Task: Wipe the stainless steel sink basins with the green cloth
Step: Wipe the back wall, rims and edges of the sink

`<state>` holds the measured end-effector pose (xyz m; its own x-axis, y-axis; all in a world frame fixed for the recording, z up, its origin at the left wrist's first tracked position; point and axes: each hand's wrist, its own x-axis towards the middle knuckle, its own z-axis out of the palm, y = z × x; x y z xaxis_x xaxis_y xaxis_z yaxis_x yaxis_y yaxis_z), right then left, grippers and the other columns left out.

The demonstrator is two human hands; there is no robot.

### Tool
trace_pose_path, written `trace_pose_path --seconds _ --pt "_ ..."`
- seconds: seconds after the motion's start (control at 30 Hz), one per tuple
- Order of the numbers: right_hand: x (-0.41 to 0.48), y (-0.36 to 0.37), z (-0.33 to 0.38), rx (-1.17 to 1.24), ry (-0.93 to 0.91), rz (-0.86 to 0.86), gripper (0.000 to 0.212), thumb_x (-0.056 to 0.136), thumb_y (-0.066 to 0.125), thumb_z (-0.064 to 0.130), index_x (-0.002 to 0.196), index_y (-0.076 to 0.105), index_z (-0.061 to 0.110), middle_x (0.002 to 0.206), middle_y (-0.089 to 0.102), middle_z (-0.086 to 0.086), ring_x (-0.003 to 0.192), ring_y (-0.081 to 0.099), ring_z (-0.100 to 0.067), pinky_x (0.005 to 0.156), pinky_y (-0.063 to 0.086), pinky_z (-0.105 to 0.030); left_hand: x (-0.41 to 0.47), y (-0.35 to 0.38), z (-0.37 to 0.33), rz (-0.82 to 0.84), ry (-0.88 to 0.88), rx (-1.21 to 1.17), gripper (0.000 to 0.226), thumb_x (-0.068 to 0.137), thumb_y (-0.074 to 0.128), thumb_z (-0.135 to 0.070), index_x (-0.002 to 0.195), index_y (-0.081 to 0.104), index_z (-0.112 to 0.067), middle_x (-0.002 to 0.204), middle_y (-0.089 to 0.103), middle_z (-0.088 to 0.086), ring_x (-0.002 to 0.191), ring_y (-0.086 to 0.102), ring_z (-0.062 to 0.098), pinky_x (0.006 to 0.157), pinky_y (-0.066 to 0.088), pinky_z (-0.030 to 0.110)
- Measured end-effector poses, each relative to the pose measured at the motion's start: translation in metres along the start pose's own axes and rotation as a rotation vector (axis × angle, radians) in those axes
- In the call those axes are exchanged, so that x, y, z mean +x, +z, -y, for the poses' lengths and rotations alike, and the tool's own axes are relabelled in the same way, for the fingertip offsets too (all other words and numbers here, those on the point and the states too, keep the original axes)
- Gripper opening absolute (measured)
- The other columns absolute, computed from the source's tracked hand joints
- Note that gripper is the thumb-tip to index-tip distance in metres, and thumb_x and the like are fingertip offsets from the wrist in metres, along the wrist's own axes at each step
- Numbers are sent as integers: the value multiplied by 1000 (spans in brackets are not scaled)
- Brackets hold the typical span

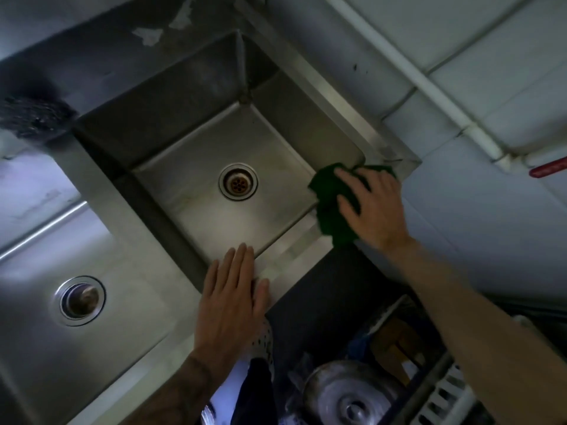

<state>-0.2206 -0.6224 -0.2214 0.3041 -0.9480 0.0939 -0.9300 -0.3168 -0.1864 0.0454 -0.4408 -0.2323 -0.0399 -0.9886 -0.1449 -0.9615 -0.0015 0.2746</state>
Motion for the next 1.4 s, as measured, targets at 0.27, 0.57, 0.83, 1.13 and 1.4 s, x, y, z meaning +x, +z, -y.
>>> trace_pose_path --seconds 0.27,0.57,0.83,1.13,1.4 --pt "-54 20 97 12 -6 49 47 107 39 55 147 55 37 143 51 -12 132 48 -33 121 26 -56 -26 2 35 -59 75 55 64 110 33 -42 156 47 1 160 49 21 150 48 36 128 22 47" --pt "-15 11 49 -10 88 28 53 100 45 52 142 61 24 157 46 -21 148 38 -42 127 14 -61 -25 -1 31 -52 59 73 63 109 34 -40 153 52 2 156 54 21 148 51 35 124 39 55" --pt "-80 31 125 17 -181 78 46 107 44 49 148 56 32 154 51 -12 148 41 -34 128 17 -52 -26 -2 32 -51 65 68 62 110 32 -39 154 50 1 158 52 21 149 50 35 124 39 55" --pt "-78 27 150 56 119 1 48 104 46 44 146 59 26 152 50 -14 145 42 -36 125 22 -59 -32 -2 39 -82 46 0 56 111 34 -35 154 50 -2 167 41 20 155 41 34 127 33 54" --pt "-108 34 189 7 -45 67 47 108 40 44 149 55 29 152 52 -10 146 43 -32 128 19 -50 -134 -14 128 -118 -142 17 65 106 41 -35 158 42 4 169 34 22 157 36 37 125 34 60"
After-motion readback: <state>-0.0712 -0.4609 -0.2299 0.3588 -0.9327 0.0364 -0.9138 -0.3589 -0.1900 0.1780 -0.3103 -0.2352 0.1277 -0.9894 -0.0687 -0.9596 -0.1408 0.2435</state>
